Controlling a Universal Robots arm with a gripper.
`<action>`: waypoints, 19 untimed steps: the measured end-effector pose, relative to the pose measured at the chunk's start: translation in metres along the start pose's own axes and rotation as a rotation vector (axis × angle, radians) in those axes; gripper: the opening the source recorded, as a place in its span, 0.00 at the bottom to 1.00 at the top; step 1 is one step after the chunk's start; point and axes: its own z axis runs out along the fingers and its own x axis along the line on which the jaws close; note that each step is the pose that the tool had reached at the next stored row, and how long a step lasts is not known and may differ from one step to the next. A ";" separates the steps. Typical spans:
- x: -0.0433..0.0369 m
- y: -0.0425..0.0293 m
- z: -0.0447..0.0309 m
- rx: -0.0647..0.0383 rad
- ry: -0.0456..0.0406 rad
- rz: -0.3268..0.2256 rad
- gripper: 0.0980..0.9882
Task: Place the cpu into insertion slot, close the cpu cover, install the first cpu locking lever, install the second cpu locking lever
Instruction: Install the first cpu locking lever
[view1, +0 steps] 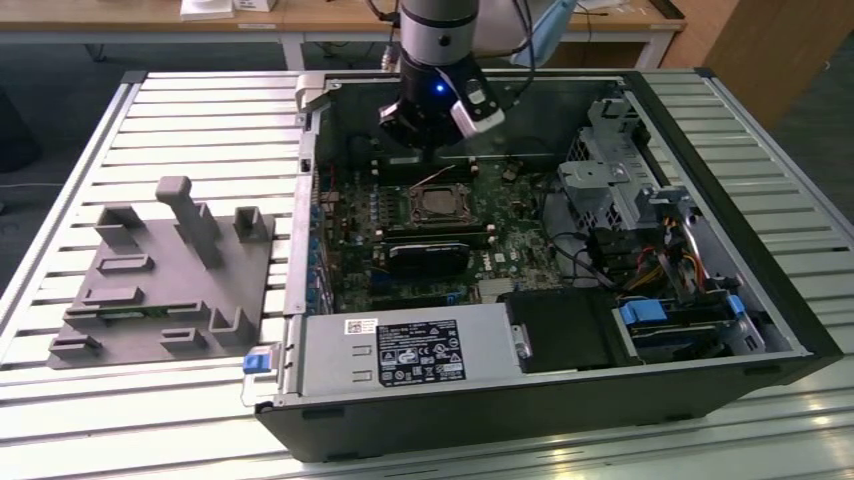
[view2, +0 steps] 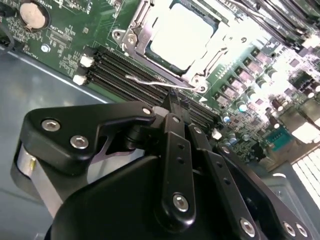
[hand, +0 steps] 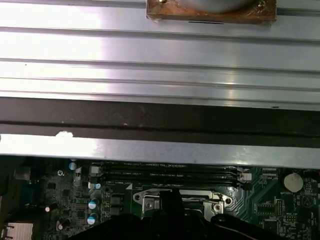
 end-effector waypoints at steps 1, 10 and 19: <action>-0.0001 -0.0001 0.0009 0.000 0.0014 -0.013 0.02; -0.0068 -0.0007 0.0068 0.000 0.0014 -0.013 0.02; -0.0136 0.0001 0.0131 0.000 0.0008 -0.007 0.02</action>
